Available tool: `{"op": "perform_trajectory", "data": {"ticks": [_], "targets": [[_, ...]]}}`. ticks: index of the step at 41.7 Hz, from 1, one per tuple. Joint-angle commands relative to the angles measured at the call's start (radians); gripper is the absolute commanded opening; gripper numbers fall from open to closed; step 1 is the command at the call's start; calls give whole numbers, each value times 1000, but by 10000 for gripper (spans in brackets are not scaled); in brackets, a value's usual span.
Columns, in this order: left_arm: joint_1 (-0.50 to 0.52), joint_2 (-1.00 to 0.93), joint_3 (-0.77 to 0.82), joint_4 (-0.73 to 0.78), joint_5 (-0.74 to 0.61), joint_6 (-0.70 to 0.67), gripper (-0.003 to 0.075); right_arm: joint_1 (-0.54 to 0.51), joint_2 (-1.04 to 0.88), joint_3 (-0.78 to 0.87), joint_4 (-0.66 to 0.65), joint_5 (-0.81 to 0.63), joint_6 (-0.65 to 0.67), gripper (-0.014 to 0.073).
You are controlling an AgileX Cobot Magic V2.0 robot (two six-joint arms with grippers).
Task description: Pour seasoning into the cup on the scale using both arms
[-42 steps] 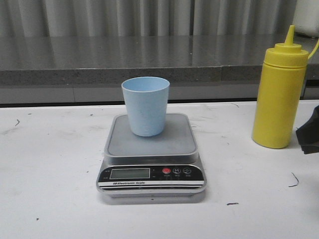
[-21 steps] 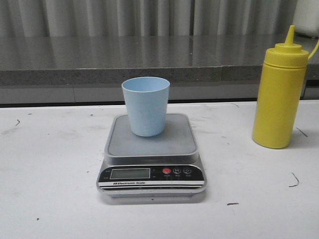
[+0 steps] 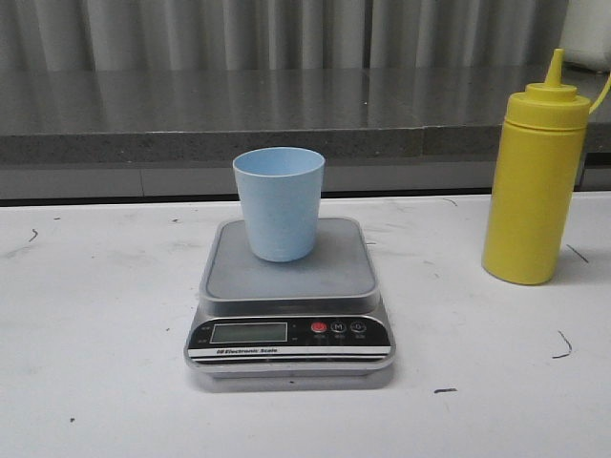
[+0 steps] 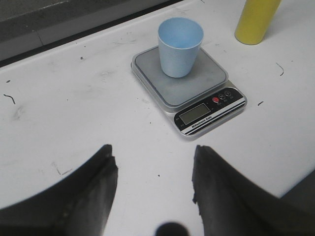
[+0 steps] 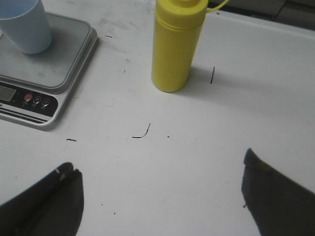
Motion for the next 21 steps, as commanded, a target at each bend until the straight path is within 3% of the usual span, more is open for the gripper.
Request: {"op": "perform_trajectory", "data": {"ticks": [1, 21], "targets": [[-7, 3, -27, -4, -77, -1, 355, 2, -36, -34, -23, -35, -16, 664], [-7, 3, -27, -4, -77, -1, 355, 2, -54, -34, 20, -19, -16, 661]]}}
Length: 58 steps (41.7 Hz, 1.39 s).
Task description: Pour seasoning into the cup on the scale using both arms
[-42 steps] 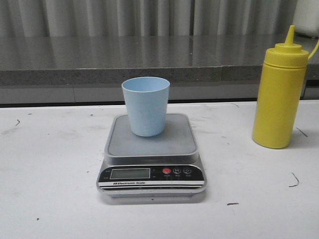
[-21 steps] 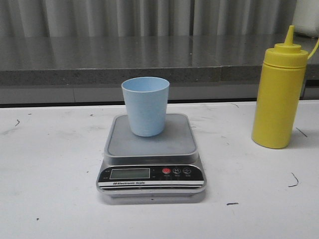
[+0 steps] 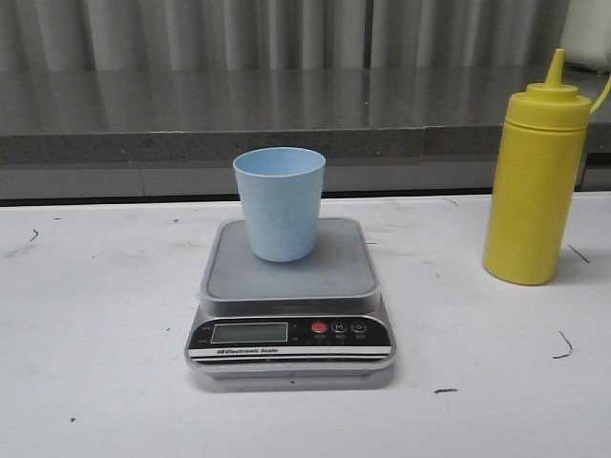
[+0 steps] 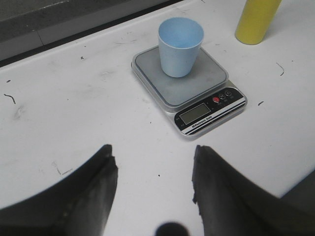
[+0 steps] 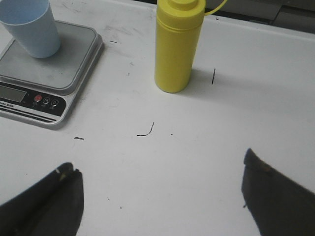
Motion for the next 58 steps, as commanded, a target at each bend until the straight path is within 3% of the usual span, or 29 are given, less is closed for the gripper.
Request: {"op": "perform_trajectory", "data": {"ticks": [1, 6, 14, 18, 20, 37, 41, 49, 58], "targets": [[-7, 3, -27, -4, -77, -1, 355, 2, 4, -34, -2, -57, -14, 652], [-7, 3, -27, -4, -75, -1, 328, 2, 4, -34, -2, -58, -14, 512], [-7, 3, -27, -4, -75, -1, 90, 2, 4, -34, -2, -58, -14, 119], [-7, 3, -27, -4, -75, -1, -18, 2, 4, -34, -2, -55, -14, -13], [-7, 3, -27, -4, -75, -1, -20, 2, 4, -34, -2, -45, -14, -69], [-7, -6, -15, -6, -86, -1, -20, 2, 4, -34, -2, -27, -14, -69], [35, -46, 34, -9, -129, -1, -20, 2, 4, -34, -2, -27, -14, -69], [184, -208, 227, 23, -346, -1, -20, 2, 4, -34, -2, -27, -14, -69], [360, -435, 569, 12, -721, -1, -20, 2, 4, -34, -2, -27, -14, -69]]}}
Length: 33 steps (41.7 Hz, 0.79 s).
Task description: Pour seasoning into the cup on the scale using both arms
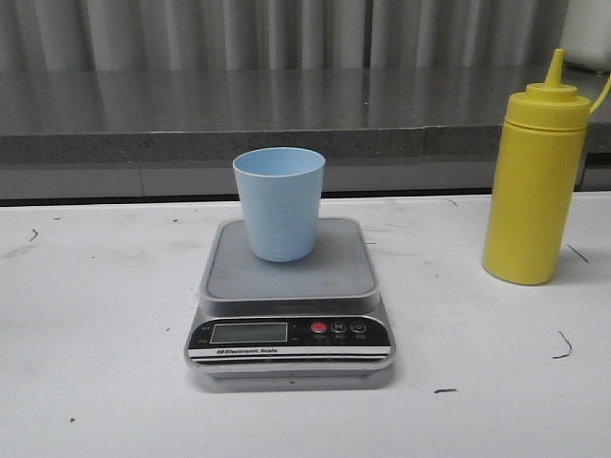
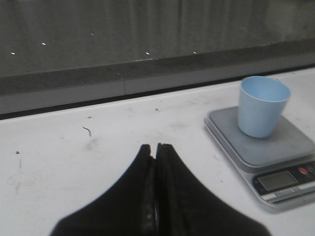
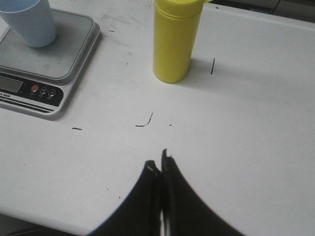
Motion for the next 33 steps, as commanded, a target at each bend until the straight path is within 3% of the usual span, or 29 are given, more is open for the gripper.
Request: {"op": "perform_trajectory", "data": {"ticks": [1, 12, 33], "targets": [[67, -71, 103, -17, -244, -1, -20, 2, 4, -34, -4, -59, -12, -69], [157, -178, 291, -40, -454, -1, -20, 2, 4, -34, -4, -59, -12, -69], [210, -178, 289, -40, -443, -1, -20, 2, 4, -34, -4, -59, -12, -69]]}}
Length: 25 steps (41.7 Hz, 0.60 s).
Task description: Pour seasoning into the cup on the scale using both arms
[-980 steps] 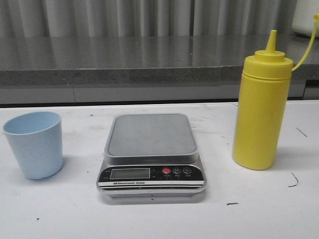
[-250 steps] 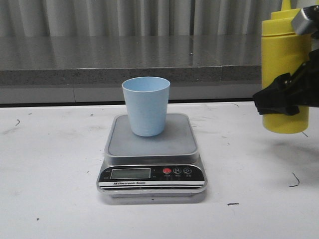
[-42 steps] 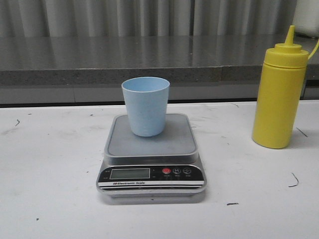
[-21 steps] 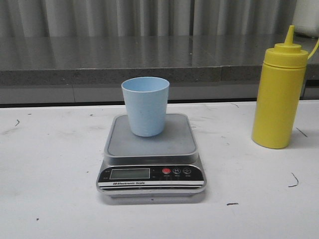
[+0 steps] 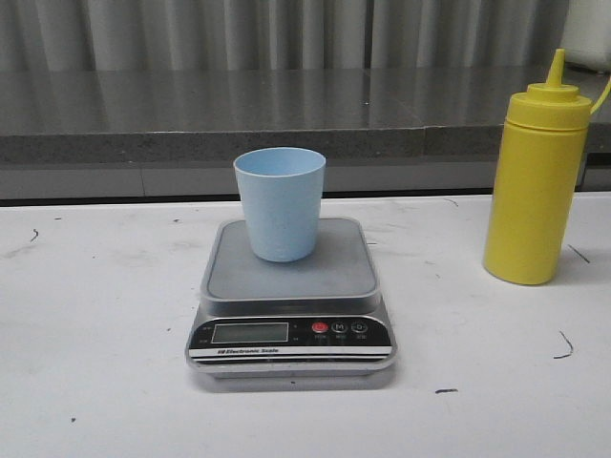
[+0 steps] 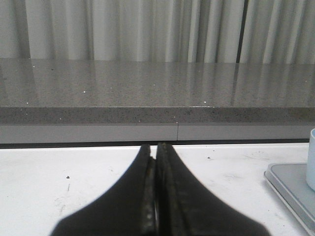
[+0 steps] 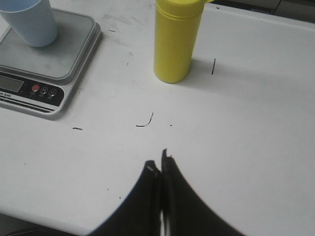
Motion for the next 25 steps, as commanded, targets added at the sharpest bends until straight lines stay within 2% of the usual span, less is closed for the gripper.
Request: {"op": "perform_trajectory", "data": {"ticks": [1, 25], "targets": [[11, -18, 23, -9, -87, -1, -20, 2, 4, -34, -4, -59, -10, -69], [-9, -18, 23, -9, -87, -1, -20, 2, 4, -34, -4, -59, -10, -69]]}}
